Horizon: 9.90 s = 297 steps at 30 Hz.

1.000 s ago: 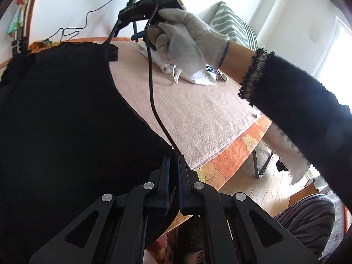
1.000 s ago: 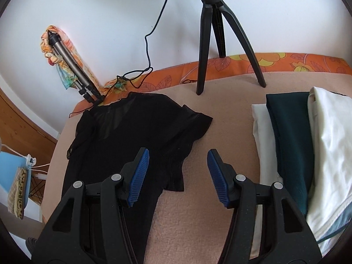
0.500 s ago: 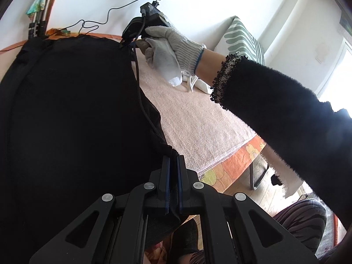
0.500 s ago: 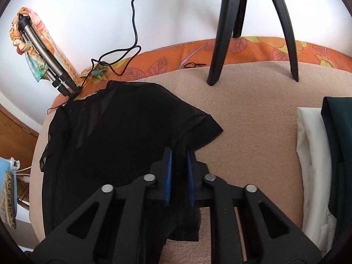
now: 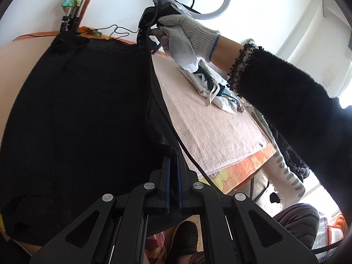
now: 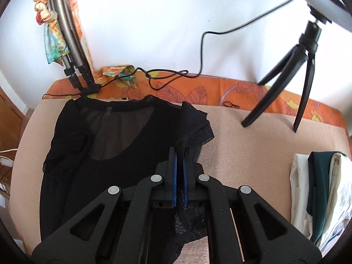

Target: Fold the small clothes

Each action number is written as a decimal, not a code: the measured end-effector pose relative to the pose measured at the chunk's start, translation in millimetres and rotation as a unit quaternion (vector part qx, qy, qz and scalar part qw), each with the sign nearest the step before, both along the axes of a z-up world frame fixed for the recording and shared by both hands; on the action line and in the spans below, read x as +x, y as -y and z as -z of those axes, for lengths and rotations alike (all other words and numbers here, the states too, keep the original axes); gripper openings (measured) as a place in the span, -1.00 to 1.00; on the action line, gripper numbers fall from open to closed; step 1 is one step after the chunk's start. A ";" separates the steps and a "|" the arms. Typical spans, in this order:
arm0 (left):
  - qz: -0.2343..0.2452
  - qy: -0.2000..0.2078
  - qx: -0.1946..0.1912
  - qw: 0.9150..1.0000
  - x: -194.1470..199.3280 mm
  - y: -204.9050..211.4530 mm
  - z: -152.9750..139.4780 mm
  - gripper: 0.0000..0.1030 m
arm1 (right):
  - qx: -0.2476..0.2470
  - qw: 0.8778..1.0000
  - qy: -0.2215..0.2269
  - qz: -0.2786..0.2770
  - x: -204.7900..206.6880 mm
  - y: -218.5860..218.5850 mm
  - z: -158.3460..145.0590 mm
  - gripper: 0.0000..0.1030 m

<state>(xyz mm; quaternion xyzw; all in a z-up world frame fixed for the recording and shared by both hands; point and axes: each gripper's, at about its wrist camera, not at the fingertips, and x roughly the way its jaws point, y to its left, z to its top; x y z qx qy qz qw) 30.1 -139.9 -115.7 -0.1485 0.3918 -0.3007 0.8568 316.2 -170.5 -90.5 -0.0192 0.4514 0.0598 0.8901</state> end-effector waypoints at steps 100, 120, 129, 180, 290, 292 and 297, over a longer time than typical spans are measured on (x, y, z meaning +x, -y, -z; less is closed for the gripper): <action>0.105 0.086 0.209 0.969 -20.6 -88.8 16.2 -0.92 | 0.126 0.978 -0.063 -0.156 -338.0 -38.6 24.2 -0.58; 0.121 0.102 0.165 0.974 -24.2 -77.4 2.8 -0.93 | 0.152 0.978 -0.094 -0.107 -65.3 -128.2 22.6 -0.33; 0.126 0.087 0.158 0.975 -17.3 -79.0 6.7 -0.93 | 0.127 0.985 -0.096 -0.063 7.6 -144.3 50.0 -0.56; 0.034 -0.074 0.095 0.992 -8.8 -141.8 15.7 -0.25 | 0.117 0.986 -0.098 -0.068 -359.1 8.2 46.9 -0.45; -0.003 -0.061 0.135 0.989 181.7 -129.0 17.4 -0.72 | 0.155 0.973 -0.088 -0.150 -177.1 -41.4 61.0 -0.65; -0.024 -0.053 0.134 0.989 191.8 -134.9 14.8 -0.72 | 0.155 0.977 -0.078 -0.127 -167.2 -34.8 58.9 -0.65; -0.065 -0.047 0.142 0.987 209.4 -148.6 14.3 -0.72 | 0.137 0.986 -0.054 -0.081 -155.4 -19.5 54.2 -0.65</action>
